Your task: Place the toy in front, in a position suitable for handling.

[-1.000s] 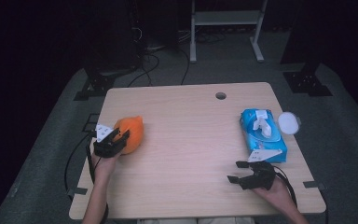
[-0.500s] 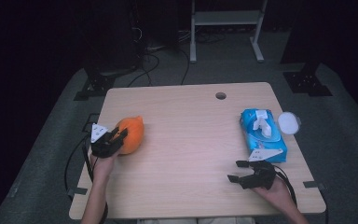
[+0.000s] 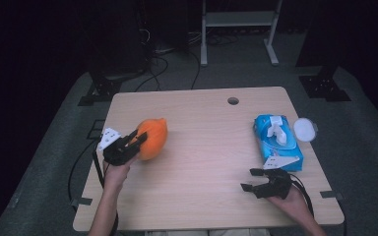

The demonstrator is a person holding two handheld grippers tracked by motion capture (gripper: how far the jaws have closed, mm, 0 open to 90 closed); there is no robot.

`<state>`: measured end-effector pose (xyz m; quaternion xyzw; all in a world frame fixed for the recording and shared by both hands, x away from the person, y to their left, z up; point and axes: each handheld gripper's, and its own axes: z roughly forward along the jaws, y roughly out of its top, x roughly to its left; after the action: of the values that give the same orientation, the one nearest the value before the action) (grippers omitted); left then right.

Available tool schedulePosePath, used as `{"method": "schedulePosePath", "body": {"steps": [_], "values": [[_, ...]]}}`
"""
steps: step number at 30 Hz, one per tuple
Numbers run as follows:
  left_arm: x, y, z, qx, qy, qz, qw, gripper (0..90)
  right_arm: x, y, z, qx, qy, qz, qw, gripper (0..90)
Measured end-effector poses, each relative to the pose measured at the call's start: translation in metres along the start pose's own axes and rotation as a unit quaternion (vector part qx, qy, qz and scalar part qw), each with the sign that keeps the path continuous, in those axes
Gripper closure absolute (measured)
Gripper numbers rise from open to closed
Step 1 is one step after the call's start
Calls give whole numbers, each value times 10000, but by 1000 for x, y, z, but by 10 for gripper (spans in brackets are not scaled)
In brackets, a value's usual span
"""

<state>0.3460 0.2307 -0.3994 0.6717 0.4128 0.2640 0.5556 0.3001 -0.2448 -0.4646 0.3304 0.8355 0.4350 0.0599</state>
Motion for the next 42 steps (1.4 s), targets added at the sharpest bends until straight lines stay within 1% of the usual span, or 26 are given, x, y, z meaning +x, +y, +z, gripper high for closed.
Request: {"method": "schedulePosePath", "body": {"steps": [1,2,3,4,5,6,7,10,12,13,14,18,22,25,26,27,28,31,32,33,34,36,37,39,41,42], "values": [[0,0,0,0,0,0,10000,661,0,0,0,0,0,0,10000,258],[-4,1,1,1,-76,47,10000,661,0,0,0,3,-6,-4,10000,258],[-13,2,4,33,-226,122,9997,660,-1,0,0,12,-18,1,10000,258],[-13,2,4,33,-226,122,9997,660,-1,0,0,16,-25,8,10000,258],[-23,3,8,72,-365,187,9991,660,-2,0,0,13,-33,-6,10000,258],[-27,3,10,126,-420,227,9988,660,-2,0,-1,10,-38,-9,10000,258],[-27,3,10,126,-420,227,9988,660,-2,0,-1,7,-35,-2,10000,258],[-41,1,17,238,-572,347,9975,660,-2,0,-1,10,-40,-10,10000,258],[-51,0,21,311,-716,407,9961,660,-3,0,-1,15,-48,-23,10000,258],[-58,-2,25,360,-813,466,9950,660,-4,0,-2,7,-58,-10,10000,258],[-58,-2,25,360,-813,466,9950,660,-4,0,-2,-11,-70,2,10000,258],[-73,-5,30,432,-1065,528,9920,659,-6,0,-3,-23,-88,49,9999,258],[-84,-6,32,427,-1209,583,9900,658,-7,-1,-5,-44,-113,51,9999,258],[-93,-7,32,472,-1301,650,9882,657,-7,-1,-5,-32,-110,53,9999,258],[-97,-8,33,491,-1355,692,9871,657,-7,-1,-5,-30,-127,28,9999,258],[-105,-10,35,549,-1459,776,9847,656,-7,-1,-4,-19,-130,23,9999,258],[-105,-10,35,549,-1459,776,9847,656,-7,-1,-4,-19,-130,23,9999,258],[-117,-13,38,617,-1590,868,9815,654,-6,0,-5,-28,-152,14,9999,258],[-123,-15,40,650,-1688,924,9792,653,-7,0,-6,-26,-188,-7,9998,258],[-123,-15,40,650,-1688,924,9792,652,-7,0,-6,-26,-188,-7,9998,258],[-127,-17,41,660,-1733,944,9781,652,-7,0,-7,-14,-228,-13,9997,258],[-135,-21,44,705,-1897,1019,9740,649,-9,-1,-9,-36,-268,30,9996,258],[-137,-22,44,726,-1938,1040,9728,645,-10,-1,-11,-76,-327,45,9994,259],[-143,-25,47,772,-2052,1102,9694,641,-11,0,-14,-136,-387,63,9991,259],[-146,-29,49,819,-2123,1120,9673,639,-11,0,-15,-176,-412,44,9990,259],[-147,-31,50,858,-2170,1121,9659,629,-10,1,-19,-248,-496,4,9985,261]]}}
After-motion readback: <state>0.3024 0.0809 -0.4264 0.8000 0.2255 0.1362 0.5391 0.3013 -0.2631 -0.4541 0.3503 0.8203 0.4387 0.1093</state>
